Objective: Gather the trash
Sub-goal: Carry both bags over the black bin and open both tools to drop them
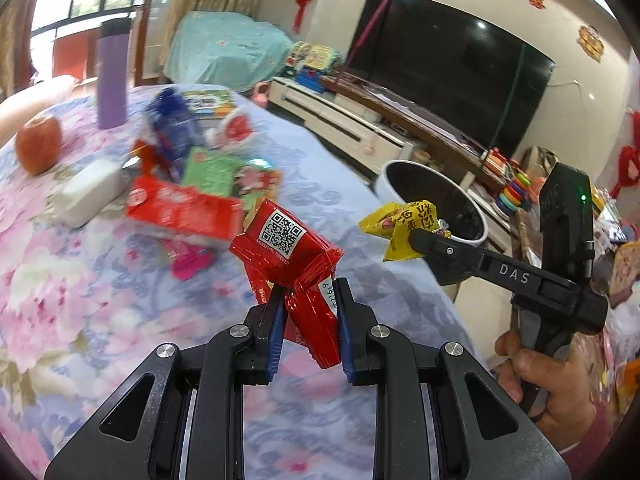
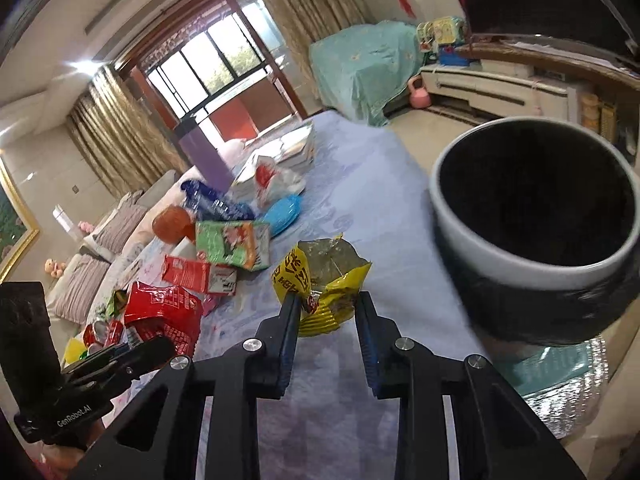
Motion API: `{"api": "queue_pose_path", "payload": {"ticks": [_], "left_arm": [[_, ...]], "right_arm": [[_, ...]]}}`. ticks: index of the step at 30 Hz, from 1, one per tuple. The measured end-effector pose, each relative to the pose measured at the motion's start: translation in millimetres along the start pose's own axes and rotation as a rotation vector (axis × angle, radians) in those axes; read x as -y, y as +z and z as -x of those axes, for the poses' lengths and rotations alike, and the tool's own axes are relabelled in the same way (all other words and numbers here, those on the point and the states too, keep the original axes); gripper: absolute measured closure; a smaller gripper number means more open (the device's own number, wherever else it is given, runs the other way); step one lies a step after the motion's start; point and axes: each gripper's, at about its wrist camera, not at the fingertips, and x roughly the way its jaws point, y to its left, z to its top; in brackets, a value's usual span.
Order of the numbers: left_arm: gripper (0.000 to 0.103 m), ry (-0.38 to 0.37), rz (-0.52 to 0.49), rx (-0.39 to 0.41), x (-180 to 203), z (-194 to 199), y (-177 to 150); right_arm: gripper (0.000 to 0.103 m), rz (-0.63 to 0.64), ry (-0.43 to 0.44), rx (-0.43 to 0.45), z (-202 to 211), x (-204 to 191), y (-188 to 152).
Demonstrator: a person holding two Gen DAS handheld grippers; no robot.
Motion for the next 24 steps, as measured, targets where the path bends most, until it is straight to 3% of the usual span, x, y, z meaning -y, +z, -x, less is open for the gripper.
{"api": "queue_pose_path", "payload": {"ticks": [13, 24], "left_arm": [[0.082, -0.088, -0.084, -0.031, 56.4, -35.5, 26.0], [0.082, -0.148, -0.138, -0.058, 92.9, -72.0, 48.9]], "right_arm": [[0.075, -0.064, -0.105, 0.092, 55.5, 60.4, 18.0], [0.075, -0.088, -0.166, 0.121, 67.6, 94.0, 33.0]]}}
